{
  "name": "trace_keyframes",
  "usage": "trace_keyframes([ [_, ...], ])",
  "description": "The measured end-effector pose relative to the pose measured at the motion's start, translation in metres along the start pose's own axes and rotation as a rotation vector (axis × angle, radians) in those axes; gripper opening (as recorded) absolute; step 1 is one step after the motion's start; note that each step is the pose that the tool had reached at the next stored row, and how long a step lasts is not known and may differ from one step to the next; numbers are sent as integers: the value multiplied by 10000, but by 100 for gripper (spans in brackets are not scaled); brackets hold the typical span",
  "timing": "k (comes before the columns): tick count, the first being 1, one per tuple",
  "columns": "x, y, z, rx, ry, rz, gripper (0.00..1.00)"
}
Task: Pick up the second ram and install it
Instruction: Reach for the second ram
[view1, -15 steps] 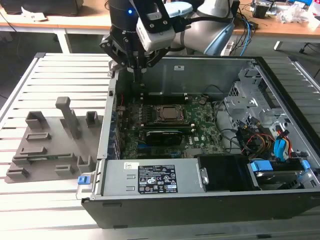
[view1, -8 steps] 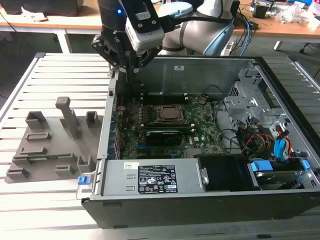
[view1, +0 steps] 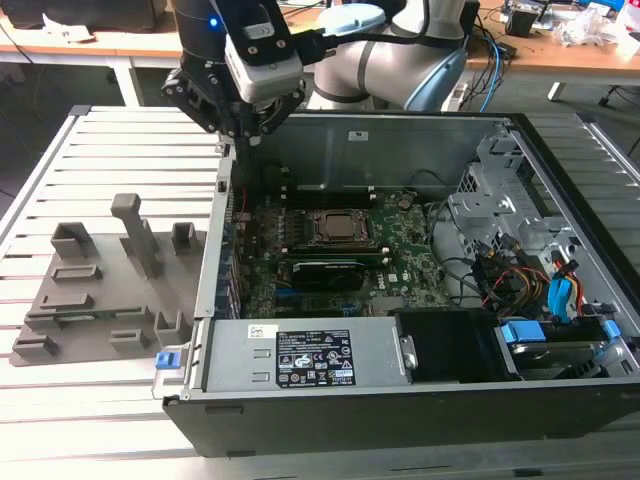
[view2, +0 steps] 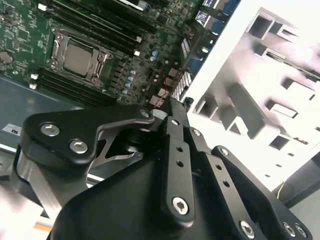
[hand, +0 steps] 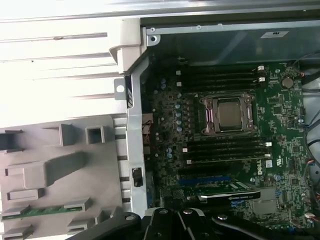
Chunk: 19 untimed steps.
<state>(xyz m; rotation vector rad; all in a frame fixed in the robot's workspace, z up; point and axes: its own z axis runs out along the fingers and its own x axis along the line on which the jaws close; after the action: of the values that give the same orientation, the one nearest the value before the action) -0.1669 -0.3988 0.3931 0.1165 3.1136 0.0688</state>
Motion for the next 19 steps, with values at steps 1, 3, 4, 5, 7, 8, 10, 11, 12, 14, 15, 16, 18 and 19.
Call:
trace_keyframes([
  [1, 53, -4, -1, 0, 0, 0, 11],
  [3, 118, -9, -2, -1, 0, 1, 11],
  [4, 155, -12, -2, -1, 0, 1, 11],
  [5, 194, -15, -3, 0, 0, 0, 11],
  [7, 271, -20, -5, 0, 0, 1, 11],
  [8, 297, -22, -5, 0, 1, 2, 11],
  [10, 364, -27, -7, 0, 0, 0, 11],
  [11, 393, -29, -7, 0, 1, 1, 11],
  [12, 426, -32, -8, -1, 0, 0, 11],
  [14, 491, -37, -10, -1, 0, 1, 11],
  [15, 532, -40, -11, 0, 0, 0, 11],
  [16, 563, -42, -12, 0, 1, 0, 11],
  [18, 641, -48, -14, 0, 0, 0, 11],
  [19, 673, -50, -15, -1, 1, 1, 11],
])
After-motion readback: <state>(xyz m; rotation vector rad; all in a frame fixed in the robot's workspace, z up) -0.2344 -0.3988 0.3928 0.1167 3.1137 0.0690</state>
